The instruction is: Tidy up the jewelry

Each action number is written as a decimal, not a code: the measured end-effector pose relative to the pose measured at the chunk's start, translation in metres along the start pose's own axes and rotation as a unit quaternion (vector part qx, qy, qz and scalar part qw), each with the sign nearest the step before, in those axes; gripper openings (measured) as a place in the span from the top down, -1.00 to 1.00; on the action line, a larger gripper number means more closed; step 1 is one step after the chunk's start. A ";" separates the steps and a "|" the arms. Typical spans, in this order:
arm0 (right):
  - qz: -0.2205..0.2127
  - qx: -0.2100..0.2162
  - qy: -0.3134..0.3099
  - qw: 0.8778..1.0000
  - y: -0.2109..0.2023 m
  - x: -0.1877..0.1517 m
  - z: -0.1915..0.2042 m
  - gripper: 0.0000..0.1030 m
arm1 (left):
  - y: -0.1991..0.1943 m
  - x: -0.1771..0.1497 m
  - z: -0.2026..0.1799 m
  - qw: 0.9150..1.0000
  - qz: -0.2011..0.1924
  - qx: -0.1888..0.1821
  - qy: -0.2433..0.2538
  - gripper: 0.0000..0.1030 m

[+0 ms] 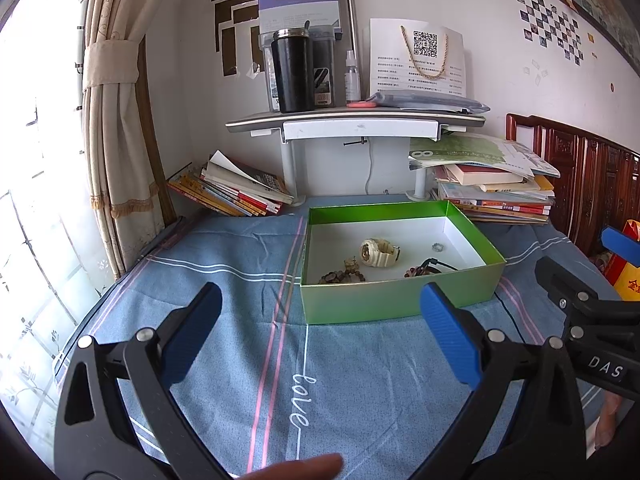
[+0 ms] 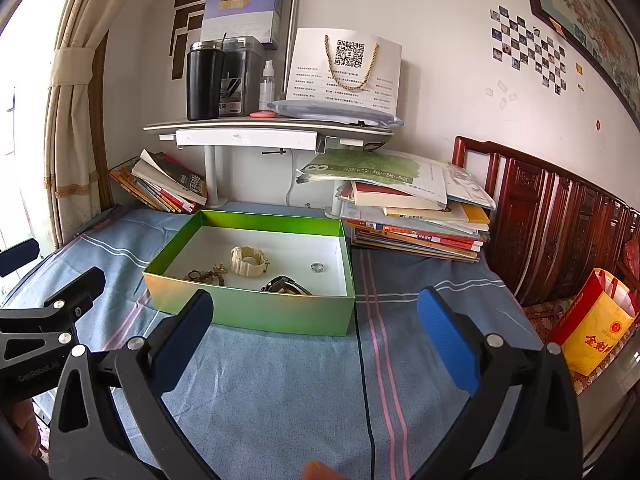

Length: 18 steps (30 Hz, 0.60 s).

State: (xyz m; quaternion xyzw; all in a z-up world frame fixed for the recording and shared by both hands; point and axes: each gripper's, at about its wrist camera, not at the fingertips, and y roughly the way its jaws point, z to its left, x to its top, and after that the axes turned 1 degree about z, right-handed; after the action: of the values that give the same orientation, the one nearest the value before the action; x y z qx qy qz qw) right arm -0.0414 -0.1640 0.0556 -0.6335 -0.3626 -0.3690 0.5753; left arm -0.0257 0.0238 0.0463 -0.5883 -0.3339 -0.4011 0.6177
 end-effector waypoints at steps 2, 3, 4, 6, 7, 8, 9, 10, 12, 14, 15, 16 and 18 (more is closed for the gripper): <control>0.000 -0.001 0.001 1.000 0.000 0.000 0.000 -0.94 | 0.000 0.000 0.000 1.000 0.000 0.000 0.001 -0.91; 0.001 -0.001 0.001 1.000 0.000 0.000 0.000 -0.94 | 0.000 0.000 0.000 1.000 0.000 0.000 0.001 -0.91; 0.001 -0.001 0.001 1.000 0.000 0.000 0.000 -0.94 | 0.000 0.000 0.000 1.000 0.000 0.000 0.001 -0.91; 0.003 -0.003 0.002 1.000 0.000 -0.001 0.001 -0.94 | 0.000 0.000 0.000 1.000 0.001 0.000 0.001 -0.91; 0.004 -0.003 0.002 1.000 0.000 -0.001 0.002 -0.94 | 0.000 0.000 0.000 1.000 0.001 0.000 0.001 -0.91; 0.004 -0.003 0.002 1.000 0.001 -0.002 0.002 -0.94 | 0.001 0.000 0.000 1.000 0.002 -0.001 0.001 -0.91; 0.005 -0.003 0.002 1.000 0.000 -0.002 0.002 -0.94 | 0.002 -0.001 0.000 1.000 0.002 -0.001 0.002 -0.91; 0.005 -0.004 0.002 1.000 0.000 -0.003 0.003 -0.94 | 0.002 -0.001 0.000 1.000 0.003 -0.002 0.002 -0.91; 0.006 -0.004 0.002 1.000 0.000 -0.003 0.003 -0.94 | 0.002 -0.002 -0.001 1.000 0.004 -0.002 0.002 -0.91; 0.006 -0.004 0.002 1.000 0.000 -0.003 0.003 -0.94 | 0.003 -0.002 -0.001 1.000 0.005 -0.003 0.001 -0.91; 0.006 -0.004 0.002 1.000 0.000 -0.003 0.003 -0.94 | 0.003 -0.002 -0.001 1.000 0.006 -0.003 0.001 -0.92; 0.006 -0.004 0.003 1.000 0.000 -0.003 0.003 -0.94 | 0.003 -0.002 -0.001 1.000 0.007 -0.003 0.001 -0.92; 0.006 -0.004 0.003 1.000 0.000 -0.003 0.003 -0.94 | 0.003 -0.002 -0.001 1.000 0.007 -0.003 0.001 -0.92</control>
State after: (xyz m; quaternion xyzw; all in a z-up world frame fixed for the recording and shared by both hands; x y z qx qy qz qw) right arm -0.0420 -0.1608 0.0529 -0.6369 -0.3558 -0.3687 0.5760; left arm -0.0237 0.0231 0.0430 -0.5920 -0.3280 -0.3983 0.6192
